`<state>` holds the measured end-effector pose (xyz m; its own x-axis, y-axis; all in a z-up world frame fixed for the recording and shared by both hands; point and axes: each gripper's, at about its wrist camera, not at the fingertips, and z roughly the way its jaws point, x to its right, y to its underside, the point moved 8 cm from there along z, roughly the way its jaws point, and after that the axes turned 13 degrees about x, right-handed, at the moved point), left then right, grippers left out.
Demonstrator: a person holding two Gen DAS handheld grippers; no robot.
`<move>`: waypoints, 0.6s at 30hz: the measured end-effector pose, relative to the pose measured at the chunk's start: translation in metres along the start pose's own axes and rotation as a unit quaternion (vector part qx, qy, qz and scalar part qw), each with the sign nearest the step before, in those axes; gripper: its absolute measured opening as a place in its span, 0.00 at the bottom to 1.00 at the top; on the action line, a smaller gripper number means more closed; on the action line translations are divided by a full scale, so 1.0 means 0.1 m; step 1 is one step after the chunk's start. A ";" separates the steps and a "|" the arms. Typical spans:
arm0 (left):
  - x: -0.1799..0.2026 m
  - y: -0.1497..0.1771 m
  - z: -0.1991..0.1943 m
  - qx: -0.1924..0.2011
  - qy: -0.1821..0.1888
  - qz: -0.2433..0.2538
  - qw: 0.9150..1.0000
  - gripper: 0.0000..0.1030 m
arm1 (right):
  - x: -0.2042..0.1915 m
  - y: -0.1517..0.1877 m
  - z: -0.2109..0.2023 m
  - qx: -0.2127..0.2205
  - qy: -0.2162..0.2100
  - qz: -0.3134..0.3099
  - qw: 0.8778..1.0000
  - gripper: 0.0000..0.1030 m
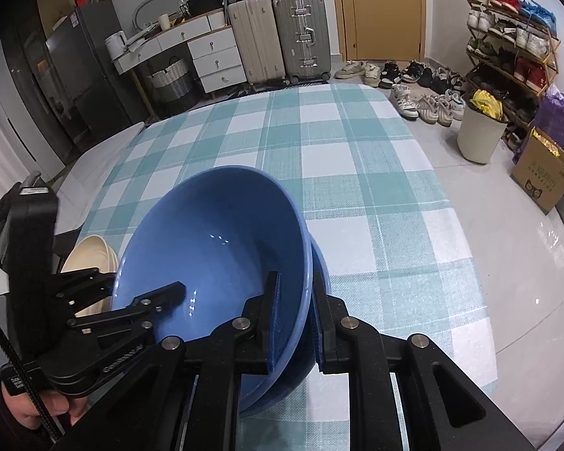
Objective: Organize plates and bowls
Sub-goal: 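Carry the blue bowl with both grippers toward the cream plate stack, then lower the blue bowl and open both grippers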
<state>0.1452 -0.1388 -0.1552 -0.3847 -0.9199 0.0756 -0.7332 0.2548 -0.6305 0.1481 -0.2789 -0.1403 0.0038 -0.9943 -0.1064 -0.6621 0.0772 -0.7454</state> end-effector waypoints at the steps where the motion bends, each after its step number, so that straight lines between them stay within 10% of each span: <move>1: 0.01 0.01 0.01 -0.002 0.002 -0.001 1.000 0.27 | 0.01 0.00 0.01 0.000 0.000 0.000 1.000 0.14; 18: -0.03 0.06 -0.03 0.007 0.011 -0.013 1.000 0.27 | 0.07 -0.01 -0.01 0.014 -0.018 0.008 1.000 0.14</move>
<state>0.1407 -0.1340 -0.1569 -0.3782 -0.9192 0.1100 -0.7352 0.2260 -0.6391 0.1476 -0.2857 -0.1399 0.0210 -0.9897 -0.1413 -0.6412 0.0951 -0.7614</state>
